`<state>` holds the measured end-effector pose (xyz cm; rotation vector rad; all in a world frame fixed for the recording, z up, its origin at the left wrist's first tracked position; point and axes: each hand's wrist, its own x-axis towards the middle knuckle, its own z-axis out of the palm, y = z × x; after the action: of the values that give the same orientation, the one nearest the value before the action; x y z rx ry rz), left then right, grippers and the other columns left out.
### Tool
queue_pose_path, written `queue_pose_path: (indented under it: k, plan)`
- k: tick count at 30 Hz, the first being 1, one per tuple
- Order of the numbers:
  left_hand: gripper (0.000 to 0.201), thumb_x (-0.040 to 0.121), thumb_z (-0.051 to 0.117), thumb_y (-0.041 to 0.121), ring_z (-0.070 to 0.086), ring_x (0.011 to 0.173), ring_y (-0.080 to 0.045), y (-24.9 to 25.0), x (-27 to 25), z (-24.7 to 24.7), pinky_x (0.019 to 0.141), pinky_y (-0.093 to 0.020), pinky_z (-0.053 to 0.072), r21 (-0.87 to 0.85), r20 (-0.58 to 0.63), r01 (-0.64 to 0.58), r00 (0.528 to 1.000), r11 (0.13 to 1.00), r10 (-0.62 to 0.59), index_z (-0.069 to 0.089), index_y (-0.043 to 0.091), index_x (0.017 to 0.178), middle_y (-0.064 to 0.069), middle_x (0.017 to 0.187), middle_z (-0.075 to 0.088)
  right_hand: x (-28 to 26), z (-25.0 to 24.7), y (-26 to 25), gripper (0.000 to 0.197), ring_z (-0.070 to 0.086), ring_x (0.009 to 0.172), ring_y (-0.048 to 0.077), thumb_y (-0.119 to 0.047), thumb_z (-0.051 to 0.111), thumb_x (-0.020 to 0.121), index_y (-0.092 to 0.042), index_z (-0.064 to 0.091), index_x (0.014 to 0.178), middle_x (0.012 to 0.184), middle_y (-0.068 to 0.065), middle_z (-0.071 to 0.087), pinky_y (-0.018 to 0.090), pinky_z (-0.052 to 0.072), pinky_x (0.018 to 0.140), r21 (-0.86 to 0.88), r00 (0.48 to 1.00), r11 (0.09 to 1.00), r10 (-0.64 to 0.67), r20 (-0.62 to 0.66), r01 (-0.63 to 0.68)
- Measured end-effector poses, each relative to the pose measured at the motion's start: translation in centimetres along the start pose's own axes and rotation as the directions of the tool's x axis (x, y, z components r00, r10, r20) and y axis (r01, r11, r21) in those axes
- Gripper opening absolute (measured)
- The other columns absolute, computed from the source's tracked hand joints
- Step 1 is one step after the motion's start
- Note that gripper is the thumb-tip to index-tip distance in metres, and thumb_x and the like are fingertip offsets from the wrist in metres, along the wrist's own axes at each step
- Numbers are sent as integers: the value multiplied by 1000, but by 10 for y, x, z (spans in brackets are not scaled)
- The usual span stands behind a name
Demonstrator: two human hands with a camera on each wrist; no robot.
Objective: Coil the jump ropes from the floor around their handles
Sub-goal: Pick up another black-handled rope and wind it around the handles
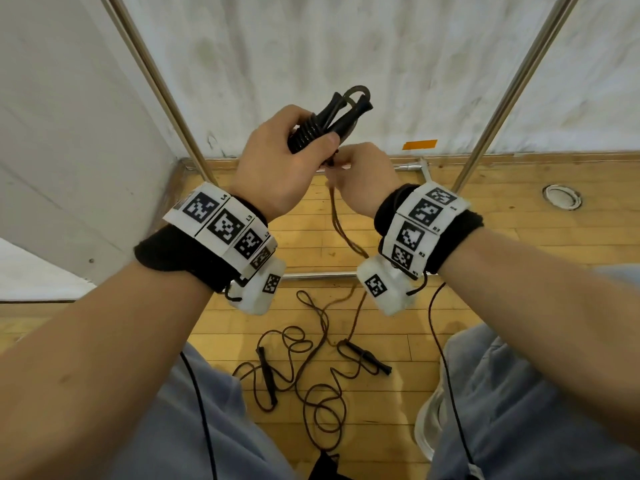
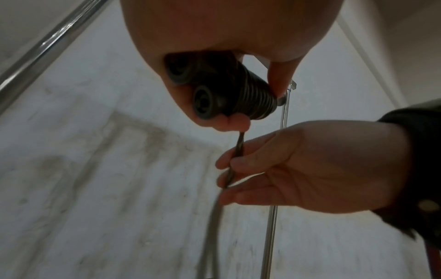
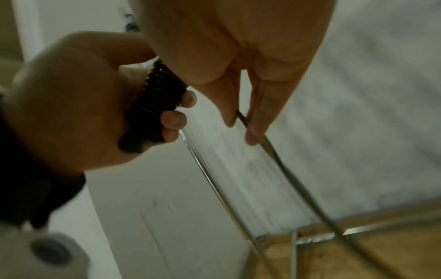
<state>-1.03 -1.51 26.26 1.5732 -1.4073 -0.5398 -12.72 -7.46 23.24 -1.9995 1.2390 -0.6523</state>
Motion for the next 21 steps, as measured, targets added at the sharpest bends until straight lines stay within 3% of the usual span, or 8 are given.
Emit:
queue_pose_path:
  k: [2, 4, 7, 9, 11, 13, 16, 21]
  plan:
    - [15, 85, 62, 32, 60, 65, -18, 4, 1, 0, 65, -38, 50, -30, -15, -1, 1000, 1000, 1, 59, 21, 95, 1, 79, 64, -3, 3, -4, 12, 61, 85, 14, -14, 59, 89, -16, 70, 96, 92, -2, 69, 30, 49, 81, 211, 999, 977, 5, 45, -14]
    - [15, 84, 61, 33, 64, 72, -20, 7, 1, -2, 68, -37, 53, -51, -32, -7, 999, 999, 5, 61, 21, 94, 0, 81, 66, -6, 4, -6, 8, 63, 81, 15, -14, 64, 86, -19, 69, 82, 82, -4, 69, 35, 51, 84, 412, 981, 909, -17, 192, -65]
    - [15, 84, 60, 34, 65, 67, -17, 7, 5, -10, 63, -36, 55, -77, -55, -6, 999, 997, 2, 61, 22, 94, 1, 78, 67, -3, -1, 2, 12, 65, 87, 13, -27, 59, 91, -23, 69, 88, 81, -4, 71, 39, 50, 90, 437, 941, 891, -38, 335, -120]
    - [15, 87, 60, 32, 63, 63, -13, 2, 10, -17, 57, -34, 54, -79, -86, 6, 996, 997, -13, 59, 21, 97, 2, 76, 66, -1, -4, 6, 22, 61, 74, 13, -30, 50, 96, -18, 68, 92, 65, -6, 63, 33, 49, 82, 417, 955, 905, -42, 293, -88]
    - [16, 89, 59, 32, 65, 71, -15, -6, 15, -25, 64, -37, 56, -21, -132, 18, 991, 1000, -21, 56, 22, 101, 3, 82, 65, 1, -3, 4, 27, 46, 51, 11, -30, 44, 99, -15, 63, 86, 53, -8, 48, 25, 44, 59, 434, 979, 899, -39, 202, -54]
    - [21, 89, 58, 35, 65, 80, -17, -14, 19, -30, 72, -36, 55, 107, -152, 23, 988, 994, -7, 54, 24, 106, 7, 89, 64, 0, -1, 1, 28, 38, 44, 5, -31, 43, 99, -20, 57, 76, 52, -11, 43, 21, 34, 50, 289, 992, 956, -79, 102, 46]
    - [34, 89, 57, 41, 59, 82, -15, -28, 21, -30, 65, -26, 43, 329, -124, 50, 992, 943, -9, 50, 22, 117, 9, 96, 60, -1, -2, 0, 30, 40, 52, 5, -37, 49, 94, -23, 48, 68, 59, -10, 44, 22, 30, 51, -43, 979, 981, -186, 85, 190]
    - [39, 92, 57, 41, 56, 82, -25, -45, 22, -32, 70, -35, 44, 608, 24, 57, 996, 792, -90, 44, 19, 121, -9, 110, 64, -3, -15, 2, 30, 44, 57, 6, -39, 49, 93, -22, 50, 69, 62, -9, 48, 24, 29, 52, -251, 965, 934, -229, 128, 254]
